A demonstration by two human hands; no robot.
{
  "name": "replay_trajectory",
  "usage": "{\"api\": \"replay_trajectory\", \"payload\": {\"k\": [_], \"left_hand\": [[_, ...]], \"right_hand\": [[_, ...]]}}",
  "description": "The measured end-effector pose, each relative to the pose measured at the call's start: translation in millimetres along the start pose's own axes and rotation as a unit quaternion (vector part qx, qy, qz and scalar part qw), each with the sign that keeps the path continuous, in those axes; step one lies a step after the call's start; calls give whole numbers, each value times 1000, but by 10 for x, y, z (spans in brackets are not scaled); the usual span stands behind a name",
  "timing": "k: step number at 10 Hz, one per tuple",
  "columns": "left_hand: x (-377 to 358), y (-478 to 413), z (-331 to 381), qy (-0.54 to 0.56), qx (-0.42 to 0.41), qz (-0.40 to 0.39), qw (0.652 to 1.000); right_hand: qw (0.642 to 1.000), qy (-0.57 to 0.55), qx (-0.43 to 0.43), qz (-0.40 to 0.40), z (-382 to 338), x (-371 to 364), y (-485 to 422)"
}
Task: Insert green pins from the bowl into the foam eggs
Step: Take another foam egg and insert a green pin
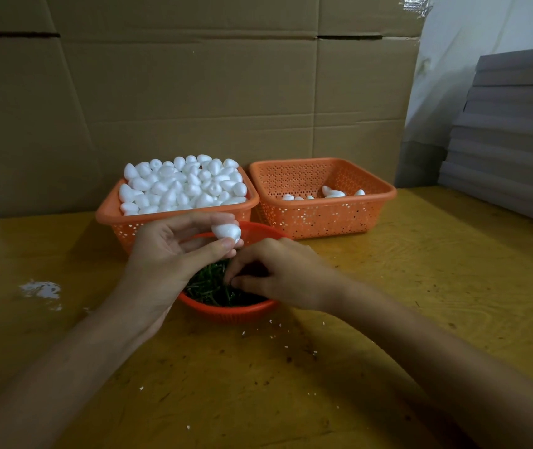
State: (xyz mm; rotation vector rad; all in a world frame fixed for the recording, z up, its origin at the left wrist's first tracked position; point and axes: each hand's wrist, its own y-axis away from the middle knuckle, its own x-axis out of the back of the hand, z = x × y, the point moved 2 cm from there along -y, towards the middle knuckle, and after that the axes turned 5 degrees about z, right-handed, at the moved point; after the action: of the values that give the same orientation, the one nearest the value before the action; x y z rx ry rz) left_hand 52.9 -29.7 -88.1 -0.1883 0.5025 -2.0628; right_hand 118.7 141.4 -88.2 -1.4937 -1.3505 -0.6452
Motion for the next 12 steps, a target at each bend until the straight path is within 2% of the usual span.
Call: {"api": "replay_trajectory", "payload": {"k": [3,4,6,7,12], "left_hand": [[5,-10,1,12,9,6,1000],[-4,-9,10,23,11,9,1000],[0,-4,6,32,13,13,999],[1,-4,4,30,9,9,999],[-27,8,16,-5,22,-19,1000]], "right_hand": [[988,-133,-2,78,107,22,-28],[964,-246,-23,101,174,65,-43],[877,-460,-78,113,244,151,-42],[849,-508,-95,109,283,175,-48],[846,-500,-79,168,278,120,-41]]}}
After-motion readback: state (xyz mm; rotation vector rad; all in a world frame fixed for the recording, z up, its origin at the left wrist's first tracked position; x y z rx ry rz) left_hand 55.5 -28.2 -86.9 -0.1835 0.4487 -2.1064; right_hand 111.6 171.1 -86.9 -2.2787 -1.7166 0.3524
